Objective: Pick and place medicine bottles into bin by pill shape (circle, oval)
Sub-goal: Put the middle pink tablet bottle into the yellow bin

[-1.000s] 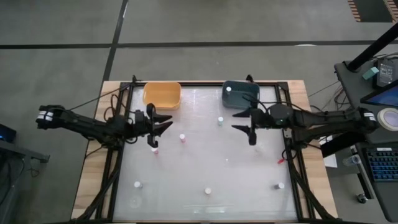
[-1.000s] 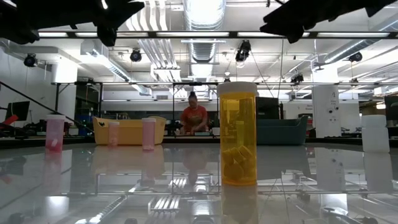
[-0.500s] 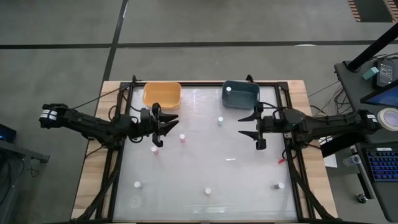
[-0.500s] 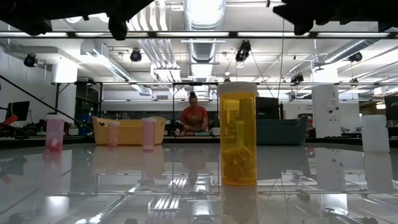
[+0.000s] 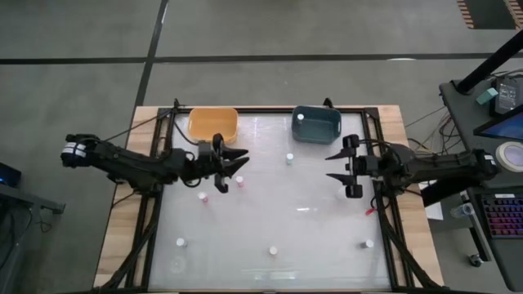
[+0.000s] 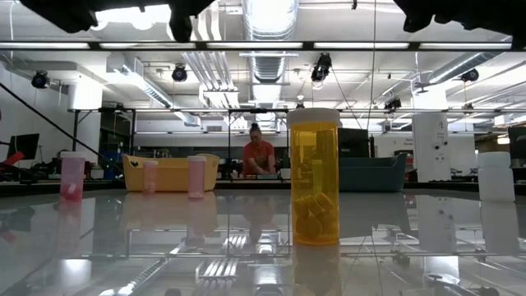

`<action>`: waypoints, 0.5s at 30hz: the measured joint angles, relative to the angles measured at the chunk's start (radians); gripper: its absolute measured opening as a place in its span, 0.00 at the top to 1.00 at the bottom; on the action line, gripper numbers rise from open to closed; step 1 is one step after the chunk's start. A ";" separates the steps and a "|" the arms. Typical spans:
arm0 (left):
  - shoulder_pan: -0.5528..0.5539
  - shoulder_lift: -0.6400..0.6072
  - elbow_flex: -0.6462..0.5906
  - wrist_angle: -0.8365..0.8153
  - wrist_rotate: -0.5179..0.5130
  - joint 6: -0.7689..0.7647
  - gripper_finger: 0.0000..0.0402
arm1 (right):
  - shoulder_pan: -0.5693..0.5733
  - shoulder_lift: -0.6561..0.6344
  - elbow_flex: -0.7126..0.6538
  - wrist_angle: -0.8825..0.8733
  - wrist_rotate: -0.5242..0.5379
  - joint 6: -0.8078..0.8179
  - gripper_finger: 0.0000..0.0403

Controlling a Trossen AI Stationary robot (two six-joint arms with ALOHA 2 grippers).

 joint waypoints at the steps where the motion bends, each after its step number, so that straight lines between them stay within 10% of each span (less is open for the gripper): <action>1: 0.000 0.011 0.016 -0.018 0.000 -0.013 0.74 | 0.000 -0.006 -0.008 0.018 0.001 -0.004 0.50; 15: 0.003 0.069 0.405 -0.963 -0.005 -0.176 0.74 | 0.000 -0.100 -0.022 -0.002 0.005 -0.005 0.50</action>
